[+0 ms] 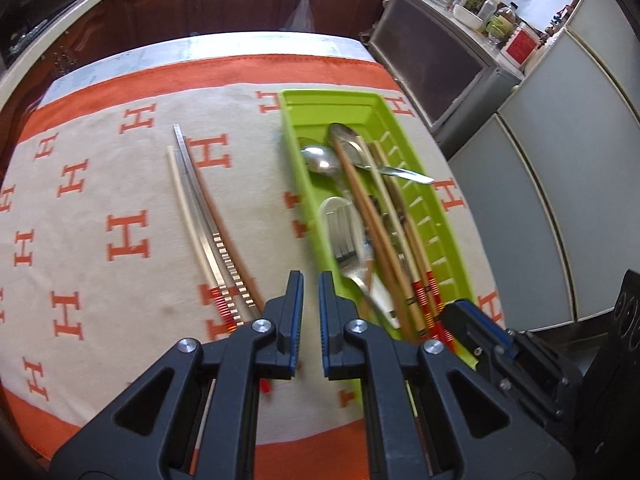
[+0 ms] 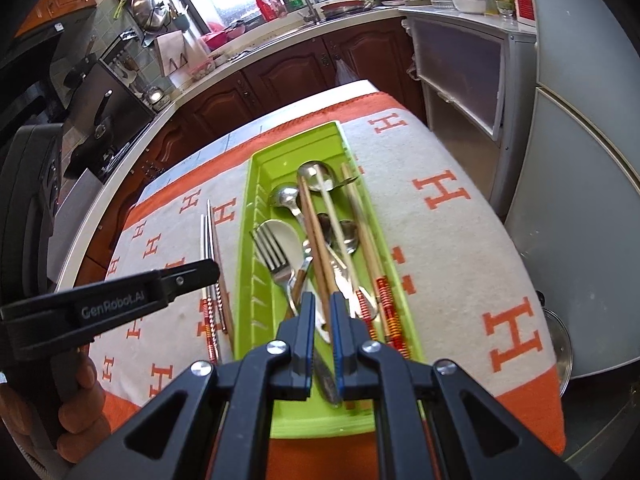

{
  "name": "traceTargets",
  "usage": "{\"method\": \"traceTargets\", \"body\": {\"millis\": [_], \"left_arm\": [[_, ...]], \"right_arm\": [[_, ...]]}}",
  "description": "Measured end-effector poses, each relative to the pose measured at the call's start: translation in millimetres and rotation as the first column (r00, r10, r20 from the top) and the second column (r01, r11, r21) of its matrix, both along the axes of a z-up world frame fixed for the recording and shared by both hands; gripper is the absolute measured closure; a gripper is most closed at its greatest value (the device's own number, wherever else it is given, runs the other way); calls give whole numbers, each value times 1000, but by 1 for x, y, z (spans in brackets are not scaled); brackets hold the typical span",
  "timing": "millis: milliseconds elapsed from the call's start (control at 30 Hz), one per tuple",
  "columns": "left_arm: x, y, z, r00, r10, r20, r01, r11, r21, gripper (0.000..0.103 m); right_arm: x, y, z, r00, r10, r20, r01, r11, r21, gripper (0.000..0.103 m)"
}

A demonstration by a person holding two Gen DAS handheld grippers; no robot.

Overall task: Organize utensils
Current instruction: 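Carry the pale chopstick into the tray with the left tool while the right tool returns, then grasp a pale red-banded chopstick with the right tool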

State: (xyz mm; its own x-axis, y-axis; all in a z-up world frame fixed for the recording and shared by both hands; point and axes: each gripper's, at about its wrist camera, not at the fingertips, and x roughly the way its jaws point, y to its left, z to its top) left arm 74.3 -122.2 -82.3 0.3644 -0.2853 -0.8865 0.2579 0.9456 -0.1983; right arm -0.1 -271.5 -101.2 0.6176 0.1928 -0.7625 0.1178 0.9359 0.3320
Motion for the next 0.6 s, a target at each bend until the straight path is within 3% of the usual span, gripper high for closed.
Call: {"method": "traceTargets", "body": {"millis": [200, 600], "left_arm": [[-9, 47, 9, 996, 70, 62, -73, 997, 40, 99], [-9, 135, 8, 970, 226, 90, -232, 970, 72, 99]], "right_arm": [[4, 27, 6, 998, 66, 5, -66, 998, -13, 95], [19, 101, 18, 971, 238, 6, -238, 970, -55, 95]]}}
